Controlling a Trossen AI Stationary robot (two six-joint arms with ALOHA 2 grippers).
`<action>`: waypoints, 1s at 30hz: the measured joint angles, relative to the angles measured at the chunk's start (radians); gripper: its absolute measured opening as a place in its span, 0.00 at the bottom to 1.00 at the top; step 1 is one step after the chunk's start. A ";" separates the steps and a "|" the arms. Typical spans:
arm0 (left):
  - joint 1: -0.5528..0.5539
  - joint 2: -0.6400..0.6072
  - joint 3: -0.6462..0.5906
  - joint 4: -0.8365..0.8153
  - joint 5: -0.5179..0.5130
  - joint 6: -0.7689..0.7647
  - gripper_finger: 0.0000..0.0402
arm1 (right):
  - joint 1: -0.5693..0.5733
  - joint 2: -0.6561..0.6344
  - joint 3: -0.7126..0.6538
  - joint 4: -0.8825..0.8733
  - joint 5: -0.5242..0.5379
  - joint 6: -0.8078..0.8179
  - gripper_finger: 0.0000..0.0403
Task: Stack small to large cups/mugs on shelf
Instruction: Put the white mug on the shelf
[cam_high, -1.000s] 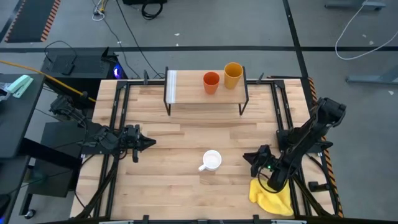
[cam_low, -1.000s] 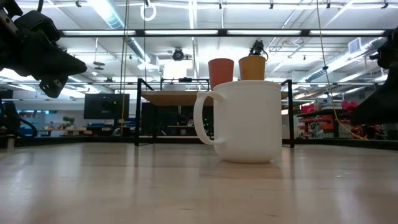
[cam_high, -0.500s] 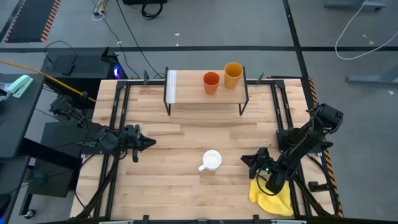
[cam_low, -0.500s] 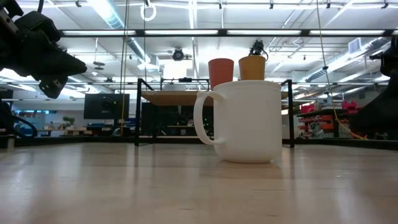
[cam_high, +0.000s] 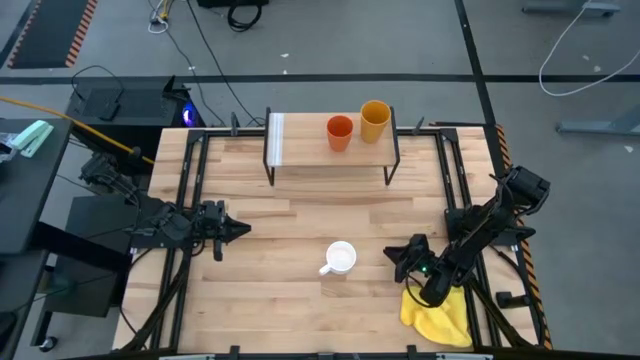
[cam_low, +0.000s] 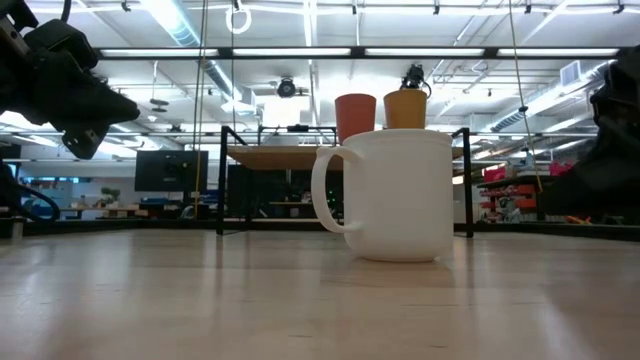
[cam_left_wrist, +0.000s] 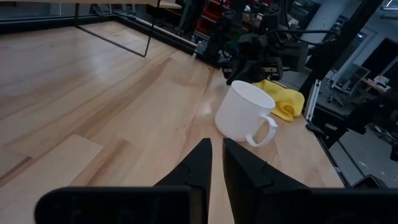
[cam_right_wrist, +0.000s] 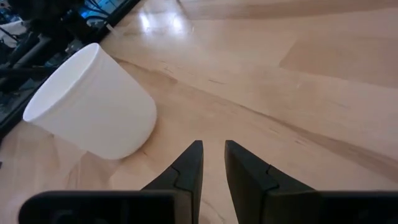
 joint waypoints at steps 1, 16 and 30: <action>0.000 0.000 0.000 -0.001 0.000 0.000 0.12 | 0.000 0.000 0.000 0.005 0.000 0.000 0.19; 0.000 0.000 0.000 -0.012 0.000 0.003 0.13 | -0.045 0.000 0.001 0.026 -0.076 0.006 0.16; 0.000 0.000 0.000 -0.013 0.000 0.006 0.13 | -0.148 0.000 0.119 0.028 -0.196 -0.270 0.12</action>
